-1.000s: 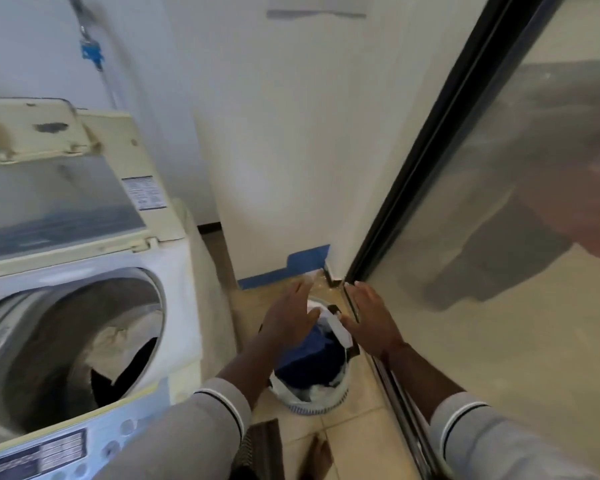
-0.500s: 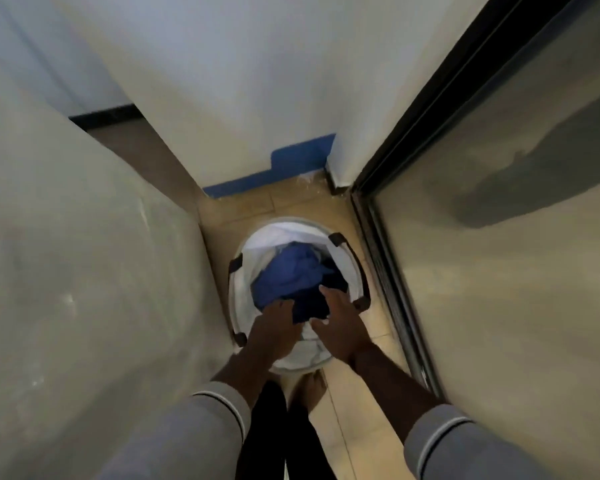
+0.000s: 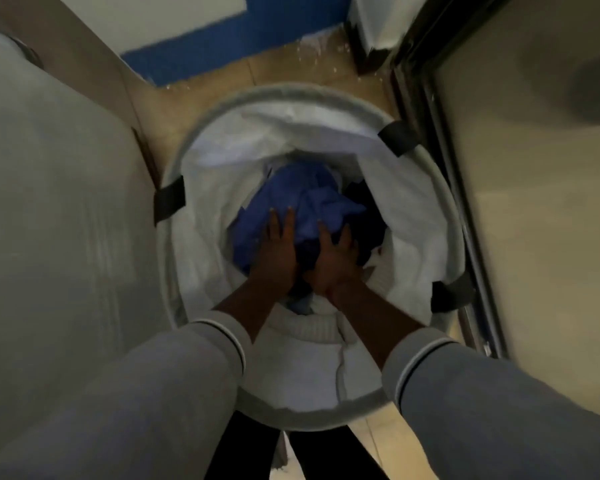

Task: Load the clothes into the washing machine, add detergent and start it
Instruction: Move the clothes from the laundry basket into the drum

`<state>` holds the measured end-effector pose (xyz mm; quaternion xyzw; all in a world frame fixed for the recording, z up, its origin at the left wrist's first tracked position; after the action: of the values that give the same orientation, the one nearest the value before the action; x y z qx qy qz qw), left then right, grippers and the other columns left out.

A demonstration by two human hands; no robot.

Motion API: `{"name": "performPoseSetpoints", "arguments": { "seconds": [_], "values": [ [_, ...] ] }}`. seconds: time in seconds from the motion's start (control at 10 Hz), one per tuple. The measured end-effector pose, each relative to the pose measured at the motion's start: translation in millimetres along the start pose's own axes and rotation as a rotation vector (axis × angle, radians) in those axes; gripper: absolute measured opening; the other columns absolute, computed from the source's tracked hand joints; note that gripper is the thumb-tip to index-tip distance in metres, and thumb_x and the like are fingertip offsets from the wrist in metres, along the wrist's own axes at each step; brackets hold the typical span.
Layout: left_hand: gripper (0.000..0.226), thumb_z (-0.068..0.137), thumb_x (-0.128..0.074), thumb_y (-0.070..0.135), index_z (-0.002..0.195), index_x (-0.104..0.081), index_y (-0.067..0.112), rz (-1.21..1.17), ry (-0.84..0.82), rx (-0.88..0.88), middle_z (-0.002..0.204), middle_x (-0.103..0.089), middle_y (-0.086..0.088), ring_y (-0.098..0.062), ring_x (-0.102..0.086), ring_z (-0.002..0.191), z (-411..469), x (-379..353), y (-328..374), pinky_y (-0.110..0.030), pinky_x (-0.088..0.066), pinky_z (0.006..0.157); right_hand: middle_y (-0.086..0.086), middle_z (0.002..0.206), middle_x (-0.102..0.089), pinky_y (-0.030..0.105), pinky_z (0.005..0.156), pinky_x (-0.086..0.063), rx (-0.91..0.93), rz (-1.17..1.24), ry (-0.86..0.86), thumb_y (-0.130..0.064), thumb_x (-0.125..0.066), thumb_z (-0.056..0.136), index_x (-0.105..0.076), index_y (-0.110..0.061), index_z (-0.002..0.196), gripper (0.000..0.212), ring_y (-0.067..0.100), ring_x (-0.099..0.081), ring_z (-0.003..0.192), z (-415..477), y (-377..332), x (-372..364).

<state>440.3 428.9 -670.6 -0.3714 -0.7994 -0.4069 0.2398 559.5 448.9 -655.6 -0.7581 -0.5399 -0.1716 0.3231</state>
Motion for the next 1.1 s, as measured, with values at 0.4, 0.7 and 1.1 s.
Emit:
{"name": "performPoseSetpoints", "arguments": {
  "seconds": [0.4,0.7,1.1],
  "values": [
    [0.017,0.084,-0.045,0.027,0.078,-0.052,0.012,-0.5,0.045,0.101,0.069,-0.052,0.0,-0.013,-0.049,0.064,-126,118,101,-0.022,-0.031,0.062,0.007,0.149,-0.031,0.042,0.108,-0.04,0.164,0.342,0.04,-0.039,-0.076,0.061,-0.019,-0.033,0.151,0.106,0.026,-0.037,0.138,-162,-20,100],
    [0.018,0.072,-0.046,0.047,0.075,-0.046,0.03,-0.714,0.045,-0.118,0.074,-0.049,0.007,0.003,-0.052,0.068,-300,317,223,-0.024,-0.042,0.069,-0.002,0.114,-0.062,0.036,0.093,-0.051,0.353,0.361,0.158,-0.022,-0.072,0.075,-0.055,-0.048,0.103,0.042,0.012,-0.06,0.105,-367,-120,282],
    [0.092,0.067,-0.077,0.059,0.143,-0.031,0.038,-0.624,0.653,-0.524,0.147,-0.038,0.011,-0.011,-0.037,0.137,-524,602,213,-0.047,-0.036,0.111,-0.015,0.069,-0.058,0.015,0.066,-0.044,1.101,0.177,0.392,-0.026,-0.071,0.073,-0.052,-0.034,0.07,0.02,-0.005,-0.058,0.07,-620,-374,439]
  ]
}}
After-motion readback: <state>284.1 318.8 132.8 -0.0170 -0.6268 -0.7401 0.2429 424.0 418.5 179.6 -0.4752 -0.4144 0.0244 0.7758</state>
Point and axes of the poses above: each hand's wrist, its own z-axis towards the middle knuckle, its own x-axis out of the back of the hand, y = z × x, the point moved 3 cm from there along z, towards the middle knuckle
